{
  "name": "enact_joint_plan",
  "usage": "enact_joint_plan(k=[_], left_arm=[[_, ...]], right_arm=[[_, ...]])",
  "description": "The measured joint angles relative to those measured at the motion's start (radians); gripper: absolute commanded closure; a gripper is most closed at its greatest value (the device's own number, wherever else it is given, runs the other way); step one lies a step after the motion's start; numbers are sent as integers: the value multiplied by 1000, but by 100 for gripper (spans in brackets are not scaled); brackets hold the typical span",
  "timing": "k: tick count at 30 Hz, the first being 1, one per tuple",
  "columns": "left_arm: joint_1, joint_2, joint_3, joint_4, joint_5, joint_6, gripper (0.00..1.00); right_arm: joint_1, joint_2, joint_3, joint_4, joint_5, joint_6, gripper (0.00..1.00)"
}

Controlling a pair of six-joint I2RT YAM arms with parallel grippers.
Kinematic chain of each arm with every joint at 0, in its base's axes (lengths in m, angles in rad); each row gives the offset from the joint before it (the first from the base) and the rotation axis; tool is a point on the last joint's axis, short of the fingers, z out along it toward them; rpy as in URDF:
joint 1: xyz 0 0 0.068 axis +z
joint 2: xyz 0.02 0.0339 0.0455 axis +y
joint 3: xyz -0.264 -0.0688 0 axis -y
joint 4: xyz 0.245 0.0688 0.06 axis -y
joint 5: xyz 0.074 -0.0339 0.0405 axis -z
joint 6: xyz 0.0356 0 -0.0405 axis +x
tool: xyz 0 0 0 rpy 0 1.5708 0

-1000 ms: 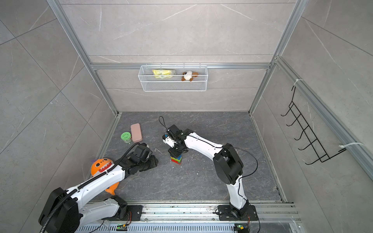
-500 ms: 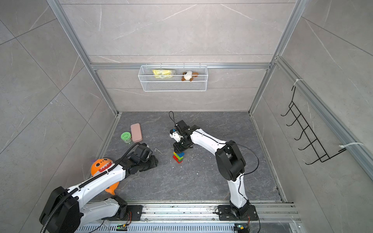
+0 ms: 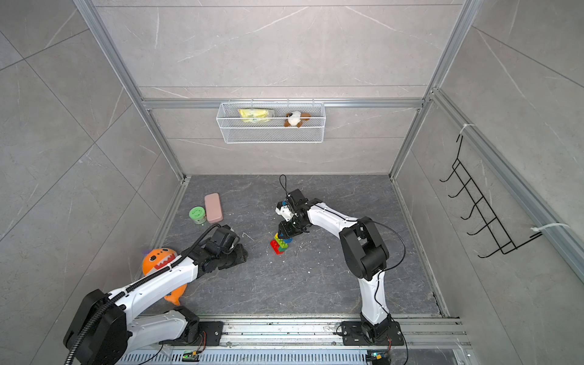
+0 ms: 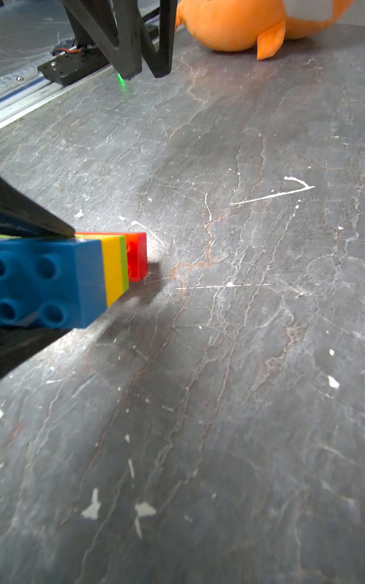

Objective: Assemble the number 5 with lego
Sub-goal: Adjust the lego brick at the center of the board.

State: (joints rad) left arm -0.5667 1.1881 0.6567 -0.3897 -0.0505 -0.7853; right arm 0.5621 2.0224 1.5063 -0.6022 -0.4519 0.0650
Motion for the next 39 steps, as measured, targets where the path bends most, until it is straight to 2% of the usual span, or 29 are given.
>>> enact_joint_plan(k=[14,29,34,39], left_arm=[[0,11,14,-8,0,0,55],[0,11,14,-16,2,0,55],[0,51,41,-2,19,1,52],[5,188,135,61,72,12,46]], right_arm=[[-35,20,-29,69,-61,25,47],[-54,10,-90,103,-40,41,40],[-54,-89,-192,106,-13,69,40],[-54,-259,-336,144,8,124,41]])
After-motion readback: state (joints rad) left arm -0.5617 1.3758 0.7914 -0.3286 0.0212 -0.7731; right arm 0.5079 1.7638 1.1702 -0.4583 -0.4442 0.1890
